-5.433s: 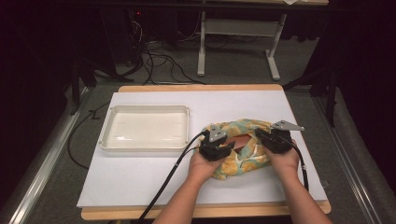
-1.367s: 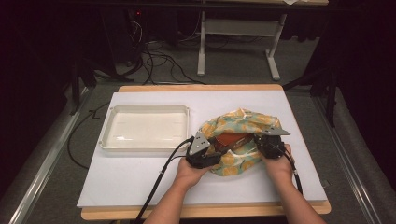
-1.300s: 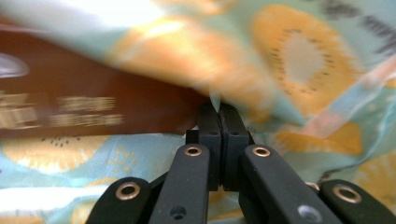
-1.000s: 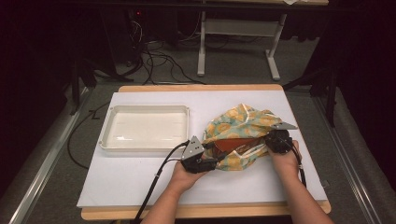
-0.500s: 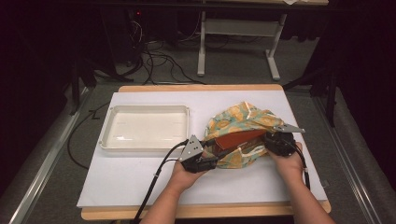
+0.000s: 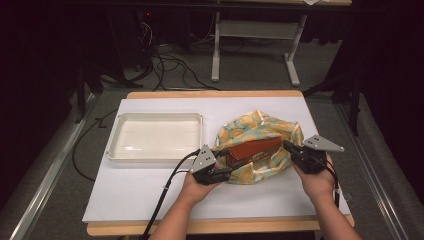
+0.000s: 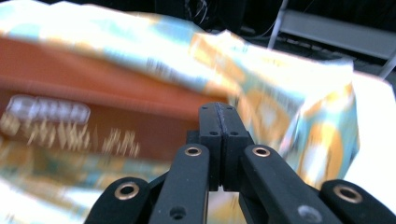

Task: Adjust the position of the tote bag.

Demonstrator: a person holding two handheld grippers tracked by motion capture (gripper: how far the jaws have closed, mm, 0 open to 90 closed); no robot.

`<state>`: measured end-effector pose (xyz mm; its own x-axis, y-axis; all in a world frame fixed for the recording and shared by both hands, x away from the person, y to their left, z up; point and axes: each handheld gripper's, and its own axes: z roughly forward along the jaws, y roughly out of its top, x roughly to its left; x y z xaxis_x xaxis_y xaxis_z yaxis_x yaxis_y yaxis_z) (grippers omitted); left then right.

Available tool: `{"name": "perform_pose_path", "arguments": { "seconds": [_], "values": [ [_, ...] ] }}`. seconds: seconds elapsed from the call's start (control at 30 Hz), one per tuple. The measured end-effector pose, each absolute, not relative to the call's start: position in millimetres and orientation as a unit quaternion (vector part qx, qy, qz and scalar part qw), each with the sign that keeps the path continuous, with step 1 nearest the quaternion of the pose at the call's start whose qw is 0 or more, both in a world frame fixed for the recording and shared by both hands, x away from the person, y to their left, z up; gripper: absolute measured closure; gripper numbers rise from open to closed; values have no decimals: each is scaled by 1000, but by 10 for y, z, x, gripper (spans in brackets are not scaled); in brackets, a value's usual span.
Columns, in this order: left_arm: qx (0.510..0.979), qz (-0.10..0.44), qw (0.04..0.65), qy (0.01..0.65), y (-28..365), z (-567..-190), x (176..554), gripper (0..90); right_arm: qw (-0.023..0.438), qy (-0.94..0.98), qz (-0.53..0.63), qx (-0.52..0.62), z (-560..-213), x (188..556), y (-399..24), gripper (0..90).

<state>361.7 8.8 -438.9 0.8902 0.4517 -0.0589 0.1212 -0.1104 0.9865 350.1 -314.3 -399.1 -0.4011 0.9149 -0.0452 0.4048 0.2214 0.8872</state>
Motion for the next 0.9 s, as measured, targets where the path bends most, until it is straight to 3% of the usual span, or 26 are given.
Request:
{"name": "perform_pose_path", "arguments": {
  "seconds": [0.17,0.37,0.63,0.73,0.9],
  "values": [
    [734,128,643,179,153,-4379,3569,452,309,716,411,471,-3958,3793,-3149,900],
    [714,126,666,174,286,-4276,3536,452,279,728,361,511,-4278,4031,-3326,900],
    [712,138,669,163,251,-4239,3497,452,266,748,325,514,-4591,4033,-3233,900],
    [716,143,664,164,260,-4260,3509,452,266,745,333,513,-4559,4003,-3228,900],
    [723,146,653,174,242,-4322,3546,451,272,734,371,500,-4385,3845,-3271,819]
  ]
}}
